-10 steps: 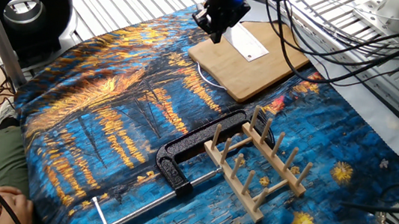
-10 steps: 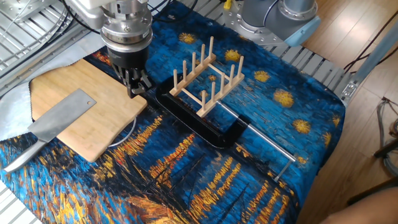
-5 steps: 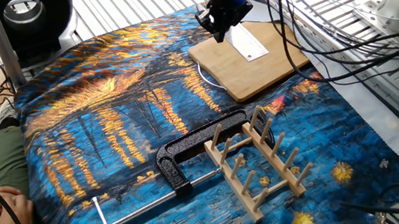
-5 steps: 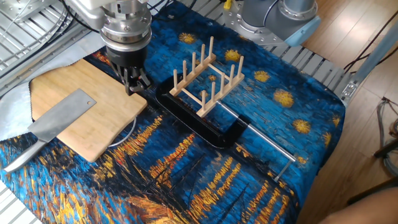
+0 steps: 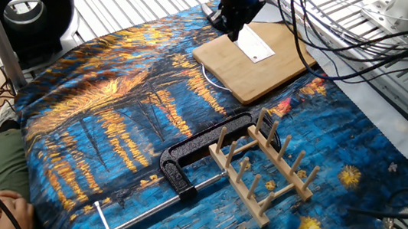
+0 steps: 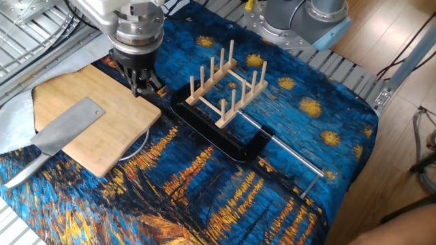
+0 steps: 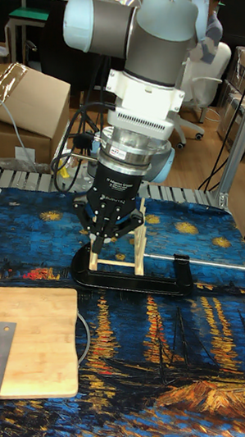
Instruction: Put the knife on the knife rack
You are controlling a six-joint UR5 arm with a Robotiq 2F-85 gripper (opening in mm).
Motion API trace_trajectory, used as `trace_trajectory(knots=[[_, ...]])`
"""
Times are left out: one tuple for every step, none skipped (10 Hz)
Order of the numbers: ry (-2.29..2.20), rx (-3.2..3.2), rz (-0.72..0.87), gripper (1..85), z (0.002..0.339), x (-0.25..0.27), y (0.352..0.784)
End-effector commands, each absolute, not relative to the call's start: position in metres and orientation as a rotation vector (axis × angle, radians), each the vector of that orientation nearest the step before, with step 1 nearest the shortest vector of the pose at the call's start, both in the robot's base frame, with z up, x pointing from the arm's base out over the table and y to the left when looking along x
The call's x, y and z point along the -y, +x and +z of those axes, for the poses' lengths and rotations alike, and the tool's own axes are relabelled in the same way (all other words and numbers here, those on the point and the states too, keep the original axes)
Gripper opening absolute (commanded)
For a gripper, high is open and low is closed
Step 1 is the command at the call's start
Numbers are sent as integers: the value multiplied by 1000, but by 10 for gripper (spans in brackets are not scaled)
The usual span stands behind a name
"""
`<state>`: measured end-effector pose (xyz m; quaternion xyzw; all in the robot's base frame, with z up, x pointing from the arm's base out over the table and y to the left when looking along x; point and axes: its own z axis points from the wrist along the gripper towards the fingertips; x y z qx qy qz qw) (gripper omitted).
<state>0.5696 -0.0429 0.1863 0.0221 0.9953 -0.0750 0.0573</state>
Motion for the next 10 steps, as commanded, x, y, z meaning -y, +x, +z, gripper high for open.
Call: trace_trajectory(knots=[[-31, -2995, -197, 197, 157, 54, 596], [-49, -2988, -182, 200, 136, 60, 606], [-70, -2980, -181, 213, 117, 67, 612], [-103, -2979, -195, 217, 99, 78, 615], [-114, -2977, -199, 243, 90, 83, 615], [-139, -2993, -201, 250, 88, 84, 610], [-127, -3008, -212, 257, 88, 86, 606], [-88, -3011, -221, 257, 88, 88, 605], [-44, -3006, -204, 280, 88, 86, 606], [-8, -3010, -192, 330, 88, 85, 605]])
